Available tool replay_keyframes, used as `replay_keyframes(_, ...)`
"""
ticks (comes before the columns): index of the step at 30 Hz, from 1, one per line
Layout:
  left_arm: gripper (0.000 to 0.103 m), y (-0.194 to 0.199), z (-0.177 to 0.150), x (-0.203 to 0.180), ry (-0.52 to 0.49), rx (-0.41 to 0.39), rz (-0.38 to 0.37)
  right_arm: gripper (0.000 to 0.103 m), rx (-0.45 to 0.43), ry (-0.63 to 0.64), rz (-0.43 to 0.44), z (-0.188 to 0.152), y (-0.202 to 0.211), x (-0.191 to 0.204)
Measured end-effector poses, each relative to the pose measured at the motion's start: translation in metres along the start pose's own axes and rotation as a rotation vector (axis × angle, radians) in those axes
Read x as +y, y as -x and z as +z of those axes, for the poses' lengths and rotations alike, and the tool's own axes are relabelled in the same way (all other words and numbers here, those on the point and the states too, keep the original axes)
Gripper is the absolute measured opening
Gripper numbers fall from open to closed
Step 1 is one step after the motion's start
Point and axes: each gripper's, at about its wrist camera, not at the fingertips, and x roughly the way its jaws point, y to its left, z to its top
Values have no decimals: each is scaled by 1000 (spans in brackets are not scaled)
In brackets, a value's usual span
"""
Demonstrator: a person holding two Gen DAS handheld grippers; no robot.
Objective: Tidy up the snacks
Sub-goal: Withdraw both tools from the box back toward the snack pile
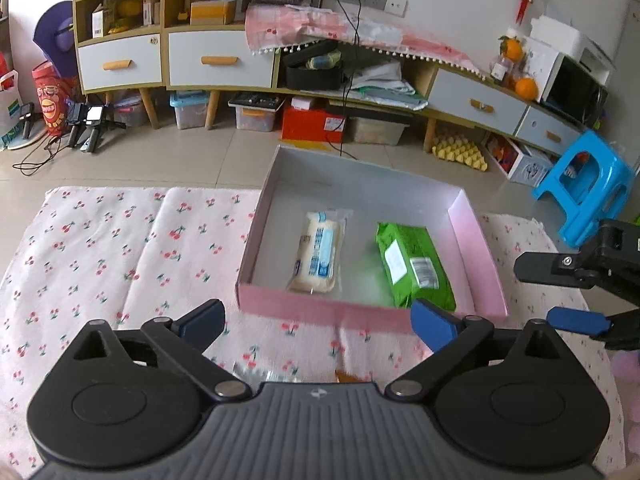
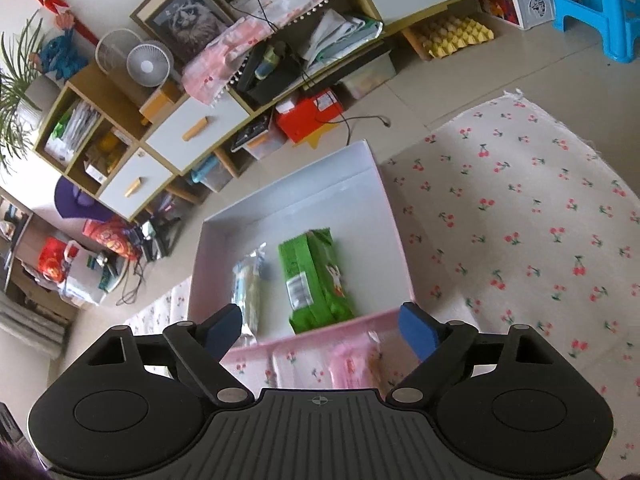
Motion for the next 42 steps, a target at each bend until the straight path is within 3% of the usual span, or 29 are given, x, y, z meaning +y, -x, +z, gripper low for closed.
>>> replay_keyframes(21, 102, 44, -32, 5, -33, 65, 39, 92, 41, 152, -49, -45, 45, 14)
replay_keyframes(42, 102, 51, -72, 26, -53, 125, 1, 92, 98, 342, -88, -92, 37, 8)
